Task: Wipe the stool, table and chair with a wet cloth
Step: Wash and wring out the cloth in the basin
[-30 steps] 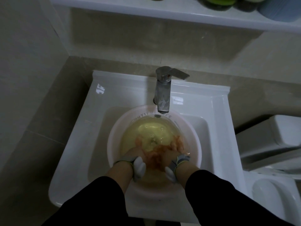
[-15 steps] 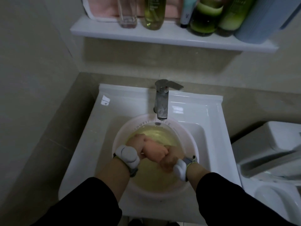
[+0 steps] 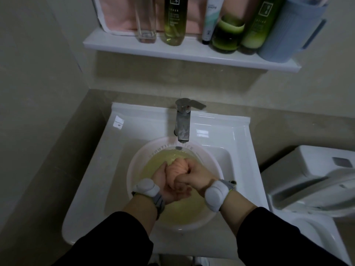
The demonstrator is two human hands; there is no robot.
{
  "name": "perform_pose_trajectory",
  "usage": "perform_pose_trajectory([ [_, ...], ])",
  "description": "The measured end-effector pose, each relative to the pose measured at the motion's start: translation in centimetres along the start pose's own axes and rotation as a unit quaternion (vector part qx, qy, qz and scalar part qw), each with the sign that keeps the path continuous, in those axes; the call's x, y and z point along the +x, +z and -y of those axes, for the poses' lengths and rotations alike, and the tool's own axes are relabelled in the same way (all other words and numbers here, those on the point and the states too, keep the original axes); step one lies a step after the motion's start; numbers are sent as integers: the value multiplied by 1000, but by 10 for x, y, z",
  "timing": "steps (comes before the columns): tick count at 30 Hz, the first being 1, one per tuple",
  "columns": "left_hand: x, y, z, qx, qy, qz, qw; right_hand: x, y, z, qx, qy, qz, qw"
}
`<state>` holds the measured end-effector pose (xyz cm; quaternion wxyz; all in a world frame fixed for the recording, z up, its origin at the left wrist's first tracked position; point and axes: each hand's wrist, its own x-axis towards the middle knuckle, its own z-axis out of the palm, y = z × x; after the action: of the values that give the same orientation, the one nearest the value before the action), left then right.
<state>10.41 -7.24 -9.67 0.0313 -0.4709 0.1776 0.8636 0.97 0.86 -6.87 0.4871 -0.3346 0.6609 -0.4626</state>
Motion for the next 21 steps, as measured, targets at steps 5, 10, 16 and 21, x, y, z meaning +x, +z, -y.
perform_pose_trajectory([
  [5, -6, 9, -4, -91, 73, -14, 993, -10, -7, -13, 271, -25, 34, 962],
  [10, -9, 18, -9, -103, 108, 0, 989, 1, -11, -50, 325, 206, -223, 896],
  [16, -14, 20, -5, -6, 7, 91, 996, 16, -7, -27, 404, 182, -179, 879],
  [21, -16, 15, -11, 184, 16, 86, 979, 24, -15, -10, 190, 164, -108, 962],
])
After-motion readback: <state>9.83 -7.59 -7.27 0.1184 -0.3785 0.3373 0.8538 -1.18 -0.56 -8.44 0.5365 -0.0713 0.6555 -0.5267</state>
